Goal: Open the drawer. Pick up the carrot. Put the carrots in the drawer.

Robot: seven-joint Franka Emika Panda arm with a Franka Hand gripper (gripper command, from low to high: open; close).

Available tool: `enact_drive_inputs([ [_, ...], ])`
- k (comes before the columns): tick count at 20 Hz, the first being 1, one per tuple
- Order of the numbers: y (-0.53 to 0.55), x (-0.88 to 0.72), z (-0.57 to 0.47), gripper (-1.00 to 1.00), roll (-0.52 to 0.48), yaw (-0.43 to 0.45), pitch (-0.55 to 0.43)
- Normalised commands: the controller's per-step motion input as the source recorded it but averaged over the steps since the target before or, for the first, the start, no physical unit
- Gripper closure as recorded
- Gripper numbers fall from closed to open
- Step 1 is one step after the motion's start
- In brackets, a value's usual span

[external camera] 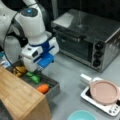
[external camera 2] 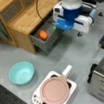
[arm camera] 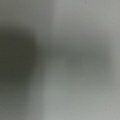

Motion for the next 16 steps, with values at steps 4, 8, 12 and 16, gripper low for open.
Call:
enact_drive_inputs([
  [4, -0.22, 0.1, 0.18, -1.0, -0.122, 0.098, 0.078],
  [8, -0.21, 0.1, 0.14, -1.0, -0.109, 0.119, 0.106],
  [12, -0.28, 0.12, 0.16, -1.0, -0.11, 0.129, 0.123],
  [16, -0.29, 0.15, 0.15, -1.0, -0.101, 0.15, 0.129],
])
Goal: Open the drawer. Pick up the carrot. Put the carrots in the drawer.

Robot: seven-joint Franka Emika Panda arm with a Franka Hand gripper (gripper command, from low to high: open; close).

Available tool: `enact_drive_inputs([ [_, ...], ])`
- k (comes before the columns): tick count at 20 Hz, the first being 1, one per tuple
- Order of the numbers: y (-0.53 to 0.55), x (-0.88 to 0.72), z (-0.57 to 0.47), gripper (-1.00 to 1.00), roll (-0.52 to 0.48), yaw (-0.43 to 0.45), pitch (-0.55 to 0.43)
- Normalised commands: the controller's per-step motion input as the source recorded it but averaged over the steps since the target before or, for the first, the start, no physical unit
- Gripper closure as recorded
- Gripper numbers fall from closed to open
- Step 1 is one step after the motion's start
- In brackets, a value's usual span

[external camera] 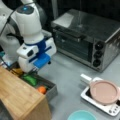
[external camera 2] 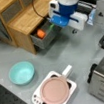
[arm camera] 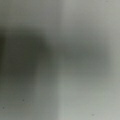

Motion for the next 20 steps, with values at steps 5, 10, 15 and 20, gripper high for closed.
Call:
enact_drive_inputs([
  [5, -0.25, 0.18, 0.12, -1.0, -0.092, 0.173, 0.131],
  [10, -0.23, 0.23, 0.11, -1.0, -0.08, 0.183, 0.133],
  [15, -0.22, 0.25, 0.13, -1.0, -0.08, 0.182, 0.136],
  [20, -0.22, 0.23, 0.13, -1.0, -0.08, 0.184, 0.138],
])
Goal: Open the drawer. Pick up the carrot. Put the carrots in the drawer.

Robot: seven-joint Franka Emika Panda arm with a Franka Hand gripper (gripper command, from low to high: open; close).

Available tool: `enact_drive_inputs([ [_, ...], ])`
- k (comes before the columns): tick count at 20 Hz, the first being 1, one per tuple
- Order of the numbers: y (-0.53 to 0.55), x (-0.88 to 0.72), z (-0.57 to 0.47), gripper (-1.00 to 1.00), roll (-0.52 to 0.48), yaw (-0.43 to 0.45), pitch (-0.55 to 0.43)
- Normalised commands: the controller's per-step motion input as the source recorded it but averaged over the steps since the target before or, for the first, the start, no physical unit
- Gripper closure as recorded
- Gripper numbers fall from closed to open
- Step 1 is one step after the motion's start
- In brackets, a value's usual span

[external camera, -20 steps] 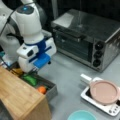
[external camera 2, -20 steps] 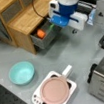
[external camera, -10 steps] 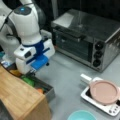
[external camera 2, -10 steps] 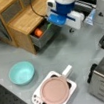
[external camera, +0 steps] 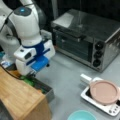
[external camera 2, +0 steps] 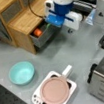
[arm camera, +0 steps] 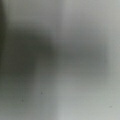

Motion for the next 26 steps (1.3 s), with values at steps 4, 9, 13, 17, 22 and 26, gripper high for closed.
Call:
enact_drive_inputs([
  [4, -0.22, 0.25, 0.14, -1.0, -0.071, 0.186, 0.14],
  [9, -0.11, 0.3, 0.17, -1.0, -0.004, 0.17, 0.124],
  [13, 0.0, 0.3, 0.2, -1.0, 0.043, 0.136, 0.125],
  [17, 0.07, 0.31, 0.22, -1.0, 0.071, 0.104, 0.15],
  [22, 0.13, 0.34, 0.25, -1.0, 0.102, 0.063, 0.182],
  [26, 0.15, 0.36, 0.22, -1.0, 0.12, 0.011, 0.209],
])
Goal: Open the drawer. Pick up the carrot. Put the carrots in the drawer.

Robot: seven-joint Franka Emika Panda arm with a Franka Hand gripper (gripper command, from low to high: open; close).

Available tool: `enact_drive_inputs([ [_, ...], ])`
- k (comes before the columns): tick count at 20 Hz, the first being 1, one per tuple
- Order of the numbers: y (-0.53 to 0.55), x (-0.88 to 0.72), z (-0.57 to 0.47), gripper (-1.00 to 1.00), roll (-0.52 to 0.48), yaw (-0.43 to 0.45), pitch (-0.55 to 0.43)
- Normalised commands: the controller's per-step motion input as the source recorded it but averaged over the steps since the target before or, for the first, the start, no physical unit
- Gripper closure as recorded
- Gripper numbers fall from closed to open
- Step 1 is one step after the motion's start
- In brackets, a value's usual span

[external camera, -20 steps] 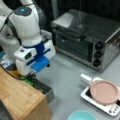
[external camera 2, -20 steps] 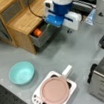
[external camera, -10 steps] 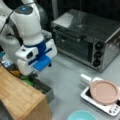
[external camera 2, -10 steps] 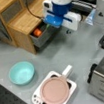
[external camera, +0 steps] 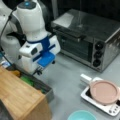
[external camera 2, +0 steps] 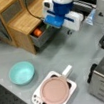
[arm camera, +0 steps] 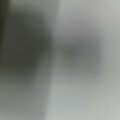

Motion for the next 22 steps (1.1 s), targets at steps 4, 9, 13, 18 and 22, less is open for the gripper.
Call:
enact_drive_inputs([
  [4, 0.13, 0.35, 0.2, -1.0, 0.153, -0.031, 0.222],
  [9, 0.14, 0.33, 0.21, -1.0, 0.173, -0.074, 0.228],
  [13, 0.23, 0.34, 0.24, -1.0, 0.183, -0.114, 0.228],
  [18, 0.24, 0.34, 0.25, -1.0, 0.171, -0.148, 0.23],
  [22, 0.18, 0.32, 0.21, -1.0, 0.166, -0.174, 0.243],
])
